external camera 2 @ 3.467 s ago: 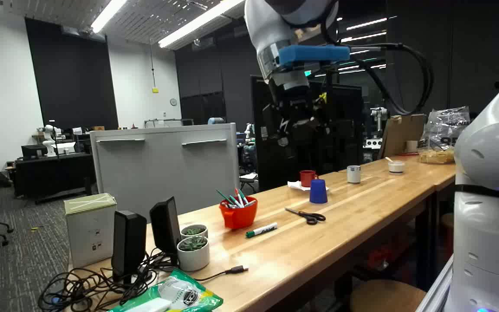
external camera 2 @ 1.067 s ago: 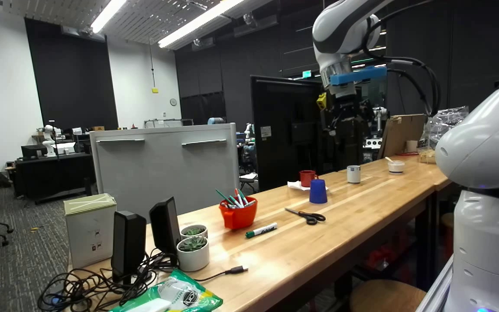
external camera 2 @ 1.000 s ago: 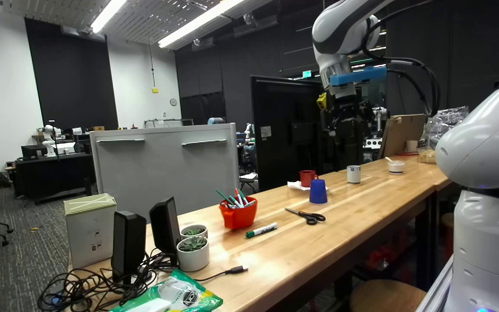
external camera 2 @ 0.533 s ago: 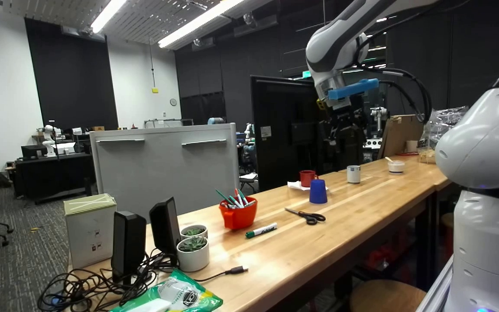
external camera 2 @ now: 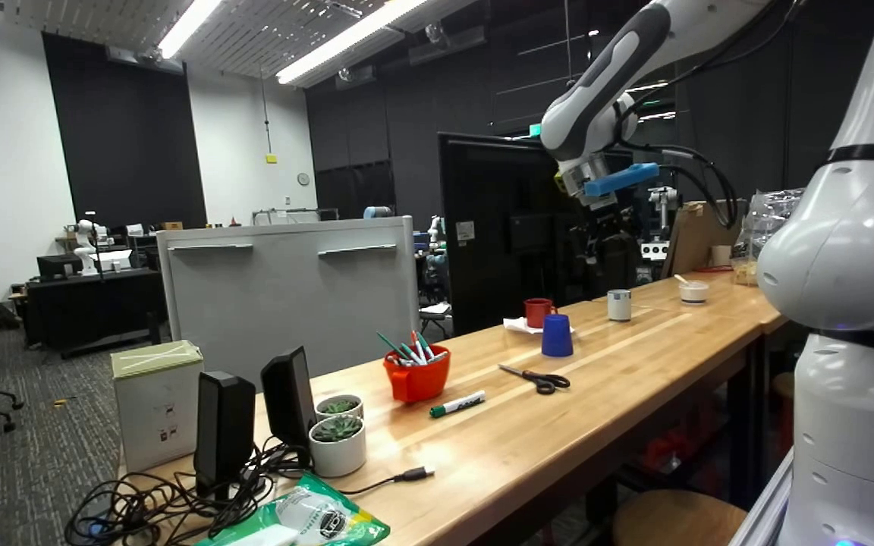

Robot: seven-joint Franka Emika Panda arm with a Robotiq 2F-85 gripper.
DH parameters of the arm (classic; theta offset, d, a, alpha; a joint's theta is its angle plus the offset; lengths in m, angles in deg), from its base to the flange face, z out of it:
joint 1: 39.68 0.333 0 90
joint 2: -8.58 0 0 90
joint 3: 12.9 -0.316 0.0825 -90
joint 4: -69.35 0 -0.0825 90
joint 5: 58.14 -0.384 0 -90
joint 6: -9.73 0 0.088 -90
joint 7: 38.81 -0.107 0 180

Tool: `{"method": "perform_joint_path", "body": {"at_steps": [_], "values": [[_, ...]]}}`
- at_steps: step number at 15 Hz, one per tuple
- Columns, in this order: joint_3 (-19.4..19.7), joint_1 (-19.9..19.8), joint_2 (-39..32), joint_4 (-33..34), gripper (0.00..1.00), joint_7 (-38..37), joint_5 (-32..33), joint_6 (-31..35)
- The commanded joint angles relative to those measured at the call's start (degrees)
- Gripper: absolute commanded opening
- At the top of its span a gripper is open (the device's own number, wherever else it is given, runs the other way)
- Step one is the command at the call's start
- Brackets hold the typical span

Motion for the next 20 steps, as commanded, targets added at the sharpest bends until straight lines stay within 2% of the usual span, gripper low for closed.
{"method": "perform_joint_path", "body": {"at_steps": [1,3,4,7,13,20], "values": [[2.59,-0.98,-8.56,7.98,1.0,3.75,-0.9,3.67],[3.32,-1.4,-13.37,12.91,1.0,2.22,-0.83,4.99],[2.93,-1.0,-8.56,7.58,1.0,2.28,-0.19,4.96],[3.15,-1.04,-10.84,9.02,1.0,2.3,-0.18,5.06],[3.05,-1.03,-10.22,8.81,1.0,2.3,-0.18,5.01],[3.12,-0.72,-17.39,15.13,1.0,7.88,-3.16,10.01]]}}
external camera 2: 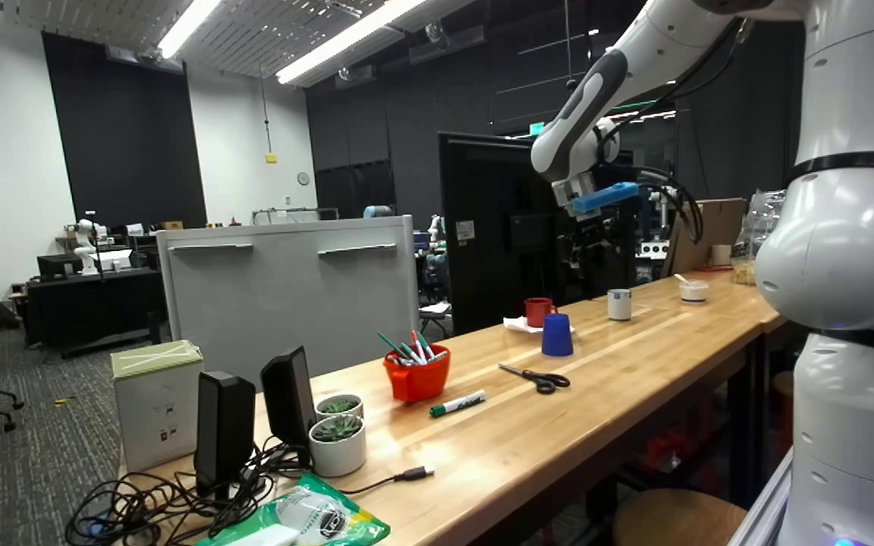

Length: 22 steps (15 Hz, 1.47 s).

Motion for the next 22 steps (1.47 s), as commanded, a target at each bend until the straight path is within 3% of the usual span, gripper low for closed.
{"method": "perform_joint_path", "body": {"at_steps": [1,6,10,11,17,22], "values": [[0.2,-0.22,-4.98,5.54,1.0,5.34,-2.26,1.42],[0.29,-2.15,-12.35,14.38,1.0,18.62,-9.28,0.46],[-0.1,-3.68,-17.15,21.78,1.0,23.26,-11.1,-3.29],[-0.07,-3.19,-14.9,17.43,1.0,20.77,-10.07,0.3],[-0.3,-3.62,-17.22,21.01,1.0,21.73,-10.01,-2.12],[-1.19,-3.91,-17.29,17.06,1.0,22.09,-13.71,7.49]]}}
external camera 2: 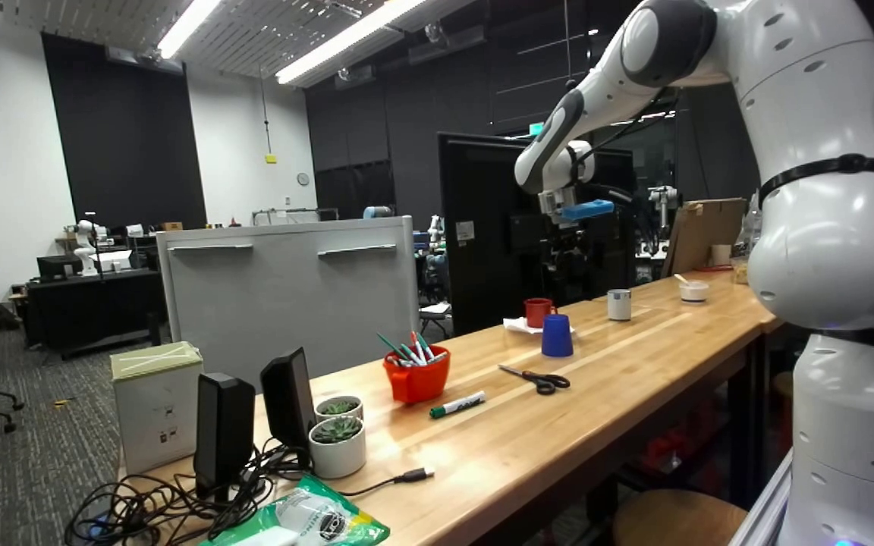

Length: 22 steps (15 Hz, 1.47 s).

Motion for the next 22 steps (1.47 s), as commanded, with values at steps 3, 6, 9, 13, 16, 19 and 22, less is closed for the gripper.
{"method": "perform_joint_path", "body": {"at_steps": [3,6,9,13,16,19,22], "values": [[-2.11,-0.83,-1.49,-3.8,1.0,1.22,-4.85,8.4],[-2.78,-0.92,-2.79,-4.83,1.0,1.53,-6.1,9.98],[-2.85,-0.89,-4.0,-5.08,1.0,0.95,-5.53,10.67],[-2.75,-1.08,-4.81,-5.12,1.0,0.6,-5.25,10.5],[-2.77,-1.23,-5.62,-5.12,1.0,0.47,-5.13,10.34],[-2.93,-1.44,-6.67,-4.85,1.0,0.66,-5.31,10.05],[-3.02,-1.55,-7.67,-4.64,1.0,0.56,-5.38,9.62]]}}
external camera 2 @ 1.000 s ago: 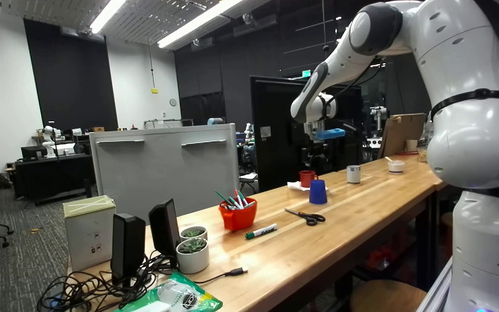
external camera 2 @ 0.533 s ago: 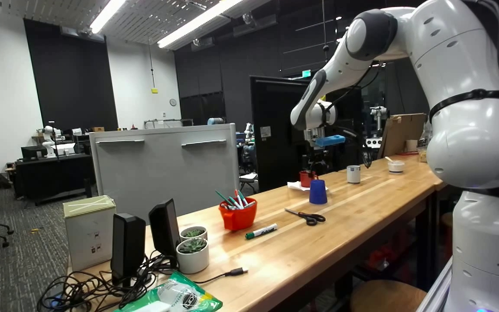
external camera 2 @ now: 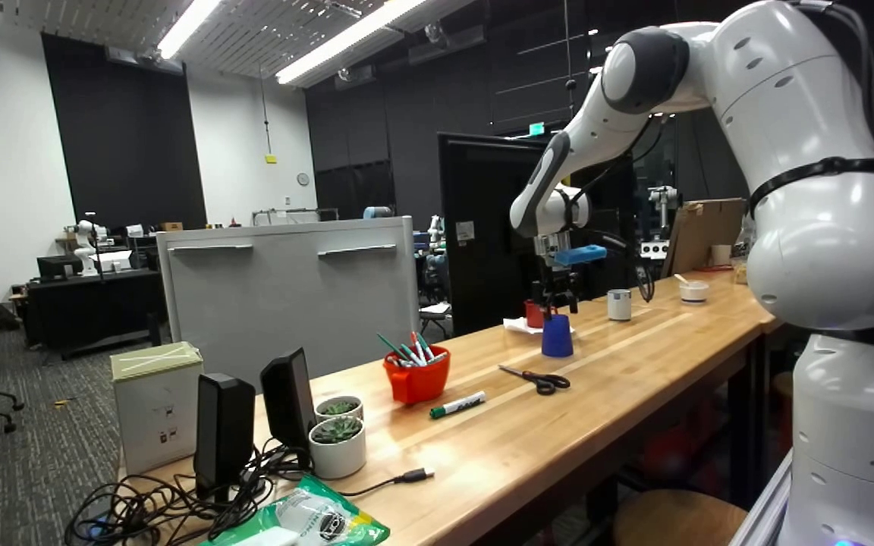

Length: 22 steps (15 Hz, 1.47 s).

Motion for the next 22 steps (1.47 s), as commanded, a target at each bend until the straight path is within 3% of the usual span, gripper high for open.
{"method": "perform_joint_path", "body": {"at_steps": [1,7,8,10,18,20,22], "values": [[-0.86,-0.93,-0.61,-0.14,1.0,0.27,-0.43,-0.38],[-0.77,-0.67,-1.96,-0.17,0.99,-0.49,0.26,-0.32],[-0.82,-0.65,-2.1,-0.24,0.74,-0.43,0.28,-0.17],[-0.87,-0.46,-2.3,-0.38,0.71,-0.52,0.61,0.02],[-0.88,0.51,-2.16,-1.79,0.08,-1.43,2.49,0.88],[-0.84,0.74,-2.05,-2.07,0.47,-1.71,3.19,0.64],[-0.77,0.99,-1.91,-2.32,0.51,-2.08,3.95,0.65]]}}
